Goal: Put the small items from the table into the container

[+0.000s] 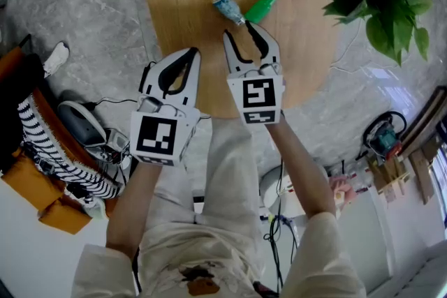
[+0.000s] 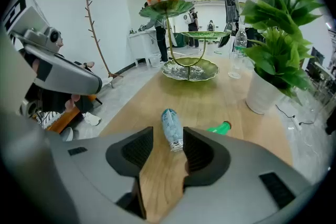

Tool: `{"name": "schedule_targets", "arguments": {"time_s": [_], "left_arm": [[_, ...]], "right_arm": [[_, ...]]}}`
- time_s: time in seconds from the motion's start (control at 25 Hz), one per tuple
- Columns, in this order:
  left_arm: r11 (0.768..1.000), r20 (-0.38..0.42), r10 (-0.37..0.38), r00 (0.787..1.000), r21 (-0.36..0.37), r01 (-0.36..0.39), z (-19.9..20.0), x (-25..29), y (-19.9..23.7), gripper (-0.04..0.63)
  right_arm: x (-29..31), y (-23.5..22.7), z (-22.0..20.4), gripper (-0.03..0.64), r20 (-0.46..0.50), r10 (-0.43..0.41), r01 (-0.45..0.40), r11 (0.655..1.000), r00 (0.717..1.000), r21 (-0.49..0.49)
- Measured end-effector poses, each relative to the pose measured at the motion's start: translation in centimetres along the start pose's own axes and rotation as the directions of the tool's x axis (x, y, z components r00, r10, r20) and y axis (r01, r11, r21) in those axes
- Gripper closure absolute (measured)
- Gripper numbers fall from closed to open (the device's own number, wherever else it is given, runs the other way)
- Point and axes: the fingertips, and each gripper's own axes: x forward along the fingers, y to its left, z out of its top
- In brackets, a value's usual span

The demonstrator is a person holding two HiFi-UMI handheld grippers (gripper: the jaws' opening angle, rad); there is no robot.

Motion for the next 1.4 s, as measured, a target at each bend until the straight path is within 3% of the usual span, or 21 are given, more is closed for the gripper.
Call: {"name": "schedule_targets", "arguments": {"time_s": [0.52, 0.8, 1.16, 1.4], "left_arm": [[1.000, -0.020, -0.003, 1.000, -0.026, 0.003, -2.1, 1.3, 0.4, 0.586], [1.000, -0.005, 0.003, 1.000, -0.025, -0.003, -2.0, 1.4, 1.1, 0.586], [1.000, -0.010, 0.006, 1.000, -0.020, -0.007, -2.2, 1.0, 1.9, 0.586], [1.000, -0.008, 0.005, 1.000, -0.011, -0.005, -1.6, 0.7, 1.7, 0.586]], "right_arm": [[2.3, -1.0, -2.1, 0.456, -0.032, -0.015, 0.014, 0.999, 0.999, -0.038], [3.4, -0.4, -2.5, 0.456, -0.044, -0.024, 0.021, 0.998, 0.999, -0.061], [4.3, -0.9, -2.4, 0.476, -0.055, -0.097, 0.091, 0.992, 0.994, -0.089], [3.9, -1.2, -2.3, 0.477, -0.066, -0.097, 0.092, 0.994, 0.993, -0.065]]}}
